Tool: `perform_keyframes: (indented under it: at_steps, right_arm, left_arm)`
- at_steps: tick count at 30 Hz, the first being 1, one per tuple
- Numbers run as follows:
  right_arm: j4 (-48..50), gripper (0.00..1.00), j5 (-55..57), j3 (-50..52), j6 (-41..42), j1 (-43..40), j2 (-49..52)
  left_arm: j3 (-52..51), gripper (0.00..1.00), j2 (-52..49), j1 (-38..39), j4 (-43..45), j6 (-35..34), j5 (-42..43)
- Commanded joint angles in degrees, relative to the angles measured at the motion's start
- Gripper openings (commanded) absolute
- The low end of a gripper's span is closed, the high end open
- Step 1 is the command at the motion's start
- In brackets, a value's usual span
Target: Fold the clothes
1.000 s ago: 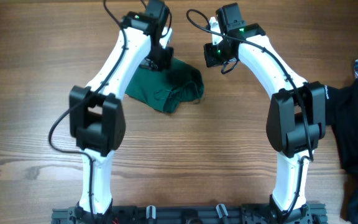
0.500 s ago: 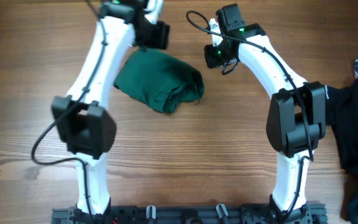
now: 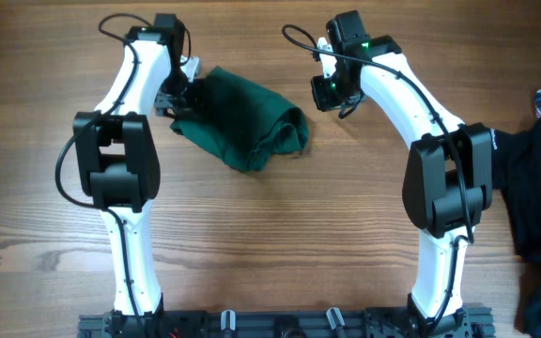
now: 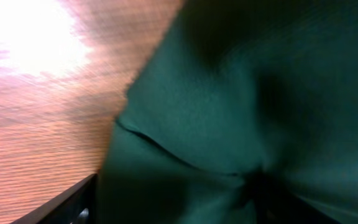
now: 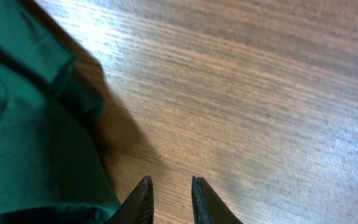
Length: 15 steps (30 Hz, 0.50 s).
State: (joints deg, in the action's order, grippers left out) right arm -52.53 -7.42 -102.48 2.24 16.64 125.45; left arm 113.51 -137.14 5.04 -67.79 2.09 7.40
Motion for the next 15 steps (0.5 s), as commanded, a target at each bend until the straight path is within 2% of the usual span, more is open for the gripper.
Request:
perform_keyframes:
  at_steps: [1, 2, 5, 7, 10, 12, 14, 15]
  right_arm:
    - [-2.62, 0.2, 1.01, -0.04, -0.79, -0.55, 0.07]
    - [-4.31, 0.16, 0.48, -0.04, -1.46, -0.55, -0.04]
    - [-10.78, 0.16, -13.33, -0.04, -12.28, -0.52, -1.79]
    - [-13.6, 0.17, -16.61, -0.04, -12.52, -0.55, -3.19]
    - [-14.23, 0.2, -16.59, -0.04, -12.59, -0.55, -3.82]
    - [-14.21, 0.23, -16.59, -0.04, -12.59, -0.55, -3.82]
    - [-14.25, 0.34, -16.59, -0.04, -12.68, -0.55, -3.82]
    - [-14.29, 0.39, -16.61, -0.04, -12.66, -0.55, -3.82]
  left_arm:
    - [-3.21, 0.76, -1.42, 0.5, -2.91, -2.84, 1.09]
    - [-3.28, 0.74, -1.42, 0.55, -5.01, -4.48, 1.11]
    - [-3.28, 0.69, -1.42, 0.96, -10.45, -13.55, 1.75]
    - [-3.28, 0.69, -1.42, 1.9, -14.12, -18.05, 6.86]
    - [-3.28, 0.77, -1.42, 5.27, -18.49, -19.41, 16.87]
    - [-3.26, 0.8, -1.4, 8.07, -21.84, -18.84, 20.35]
    - [-3.26, 0.86, -0.94, 10.32, -25.16, -18.84, 20.44]
    - [-3.26, 0.93, -0.35, 10.99, -25.53, -18.82, 20.44]
